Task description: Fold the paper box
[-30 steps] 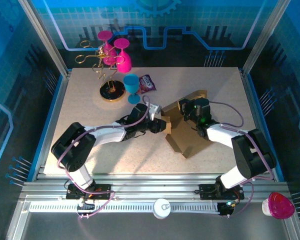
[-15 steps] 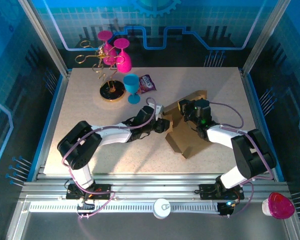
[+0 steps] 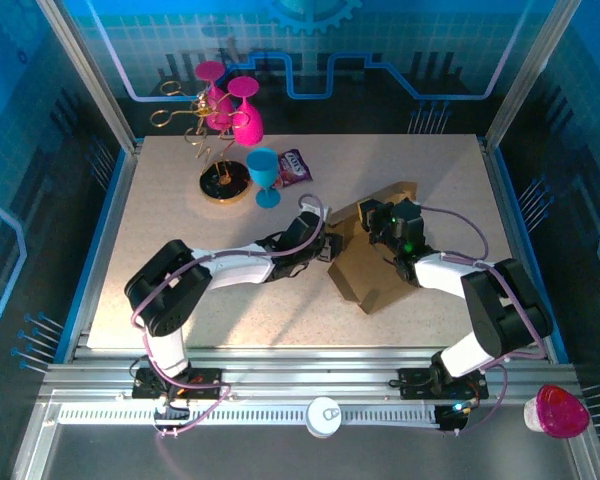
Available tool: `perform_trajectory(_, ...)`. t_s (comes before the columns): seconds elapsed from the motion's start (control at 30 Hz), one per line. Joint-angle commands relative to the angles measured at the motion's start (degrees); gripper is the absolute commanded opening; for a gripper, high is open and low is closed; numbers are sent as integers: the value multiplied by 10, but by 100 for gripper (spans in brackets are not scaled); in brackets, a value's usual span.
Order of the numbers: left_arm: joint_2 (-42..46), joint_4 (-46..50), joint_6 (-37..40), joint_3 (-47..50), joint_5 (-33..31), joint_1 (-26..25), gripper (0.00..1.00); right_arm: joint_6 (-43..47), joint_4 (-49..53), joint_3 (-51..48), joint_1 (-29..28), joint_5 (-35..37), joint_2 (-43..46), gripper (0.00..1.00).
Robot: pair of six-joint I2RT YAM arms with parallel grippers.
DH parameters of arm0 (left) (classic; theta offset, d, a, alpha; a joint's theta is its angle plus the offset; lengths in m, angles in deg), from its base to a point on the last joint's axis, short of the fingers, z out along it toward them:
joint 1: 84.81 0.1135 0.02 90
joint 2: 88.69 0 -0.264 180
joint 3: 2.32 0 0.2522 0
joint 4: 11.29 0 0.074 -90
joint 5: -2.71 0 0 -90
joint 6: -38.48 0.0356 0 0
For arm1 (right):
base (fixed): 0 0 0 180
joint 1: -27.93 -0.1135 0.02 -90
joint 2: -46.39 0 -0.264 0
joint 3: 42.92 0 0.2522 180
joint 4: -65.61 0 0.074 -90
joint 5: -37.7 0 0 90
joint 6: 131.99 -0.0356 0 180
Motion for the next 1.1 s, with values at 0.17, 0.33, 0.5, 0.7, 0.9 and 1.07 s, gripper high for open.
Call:
perform_trajectory(0.17, -28, 59, -34, -50, -77, -5, 34, 3, -1, -14, -2, -10, -8, 0)
perform_trajectory(0.33, -36, 78, -53, -61, -106, -9, 35, 7, -46, -30, -8, -4, -26, 0)
perform_trajectory(0.5, -51, 131, -61, -93, -142, -12, 32, -5, -70, -34, -15, 3, -38, 0)
perform_trajectory(0.7, -69, 175, -84, -114, -176, -17, 4, -13, -67, -24, -18, 9, -41, 0)
perform_trajectory(0.9, -81, 180, -91, -120, -179, -22, 11, -17, -65, -13, -19, 9, -44, 0)
perform_trajectory(1.07, -94, 193, -97, -134, -174, -23, 33, -18, -67, -14, -20, 9, -48, 0)
